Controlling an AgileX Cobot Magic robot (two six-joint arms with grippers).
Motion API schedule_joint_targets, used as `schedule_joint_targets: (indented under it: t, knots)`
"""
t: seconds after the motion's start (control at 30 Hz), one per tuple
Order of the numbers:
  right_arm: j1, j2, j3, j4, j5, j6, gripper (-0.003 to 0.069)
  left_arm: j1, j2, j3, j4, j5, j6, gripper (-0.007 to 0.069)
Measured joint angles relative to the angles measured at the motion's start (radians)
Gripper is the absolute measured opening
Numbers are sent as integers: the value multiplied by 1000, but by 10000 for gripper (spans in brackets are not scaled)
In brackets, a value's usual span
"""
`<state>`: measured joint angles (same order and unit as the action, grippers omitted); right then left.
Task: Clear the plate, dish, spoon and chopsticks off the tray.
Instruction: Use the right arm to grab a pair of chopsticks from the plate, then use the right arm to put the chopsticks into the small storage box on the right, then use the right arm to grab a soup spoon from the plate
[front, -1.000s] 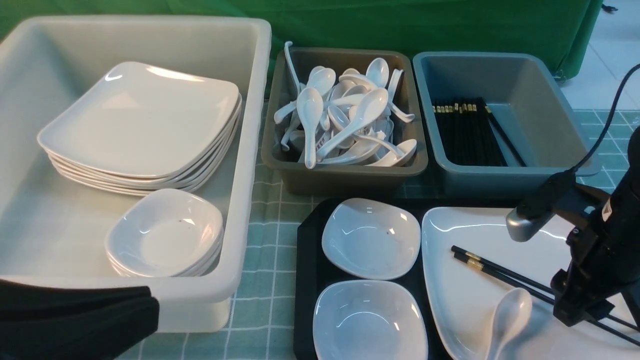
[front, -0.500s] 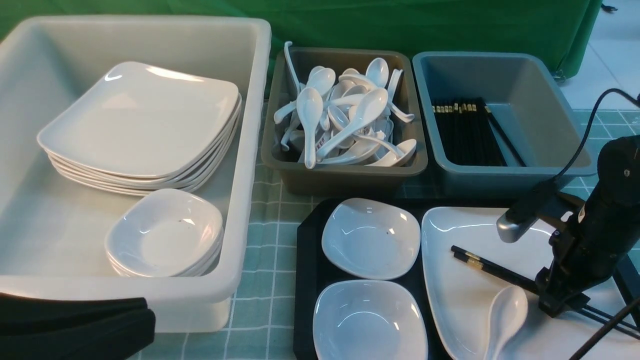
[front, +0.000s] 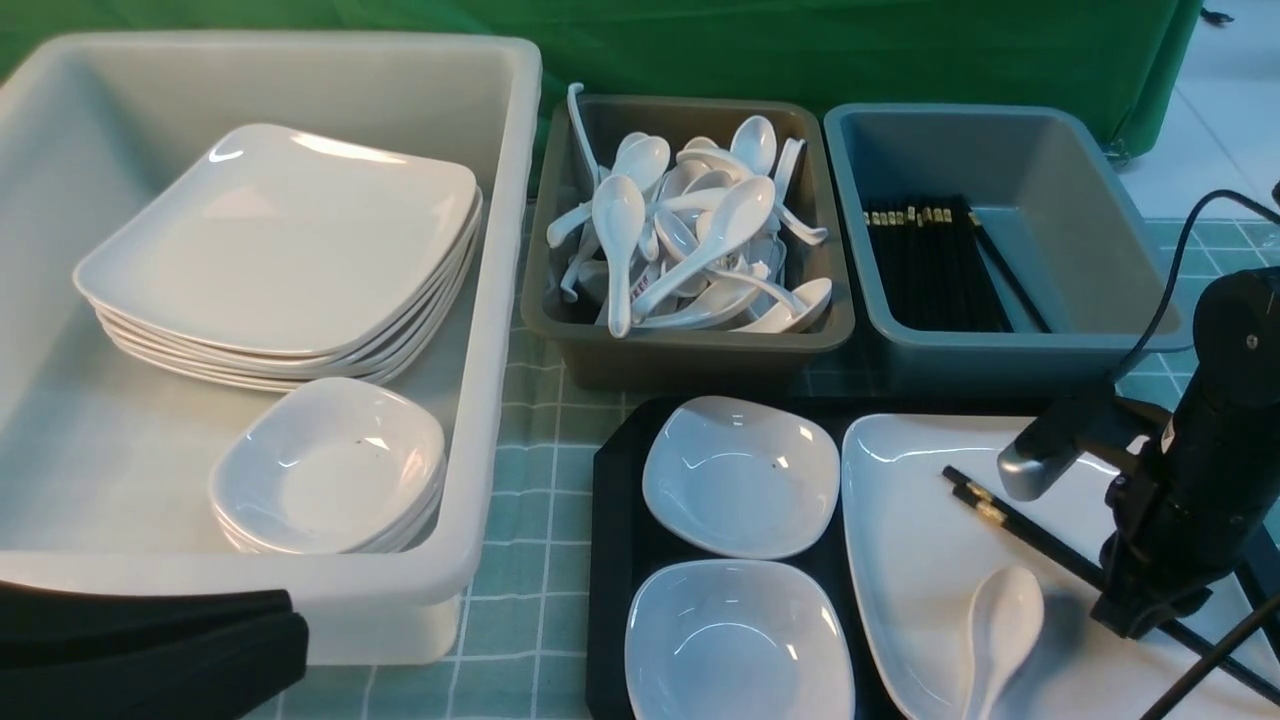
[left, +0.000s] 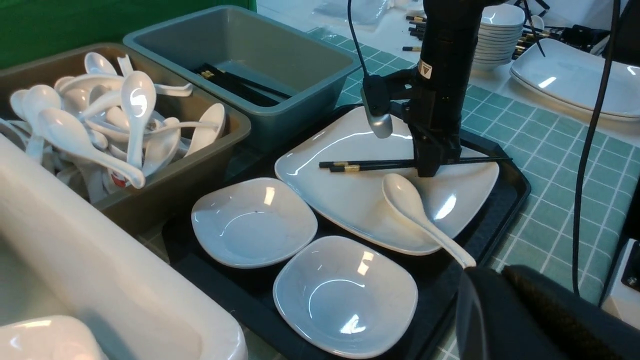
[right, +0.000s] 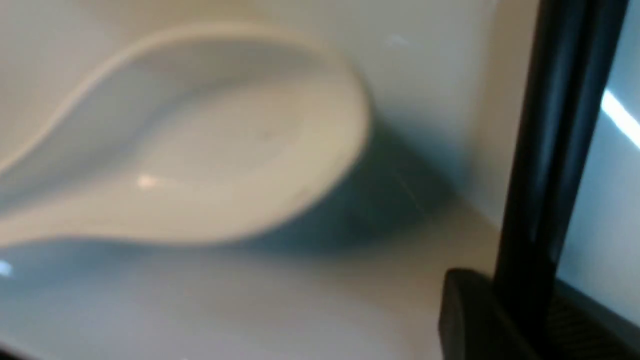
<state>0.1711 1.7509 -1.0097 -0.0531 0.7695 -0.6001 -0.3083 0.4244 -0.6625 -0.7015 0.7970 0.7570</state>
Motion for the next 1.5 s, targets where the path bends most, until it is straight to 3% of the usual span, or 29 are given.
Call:
schedule_joint_targets:
  t: [0.13,0.23,0.43,0.6,0.67,0.87,0.97,1.03,1.07,1.13,1.23,1.4,1.5]
  knots:
    - [58,-131,1,-7,52,-86,126,0,0,0,2,-36,7,17]
    - [91,-218,1,-6,22,-81,126,0,0,0,7,-72,22,17]
    - [91,-246,-107,32,-278,293,126,0,0,0,11,-200,25,17]
    - [50,-92,-325,151,-370,374,126,0,0,0,11,-236,25,17]
    - [13,52,-505,188,-390,430,126,0,0,0,11,-234,25,17]
    - [-57,309,-813,201,-376,573,134,0,0,0,22,-206,25,17]
    - [-77,384,-901,201,-335,631,195,0,0,0,26,-194,25,17]
    - [-84,416,-931,192,-239,661,353,0,0,0,30,-166,25,17]
    - [-84,416,-931,187,-210,664,388,0,0,0,33,-158,25,17]
    - [-84,412,-931,178,-169,659,414,0,0,0,50,-144,25,17]
    - [-85,395,-931,164,-122,642,401,0,0,0,65,-138,25,17]
    - [-72,230,-930,140,108,574,215,0,0,0,96,-125,25,17]
    - [-12,81,-848,102,263,565,187,0,0,0,100,-107,25,17]
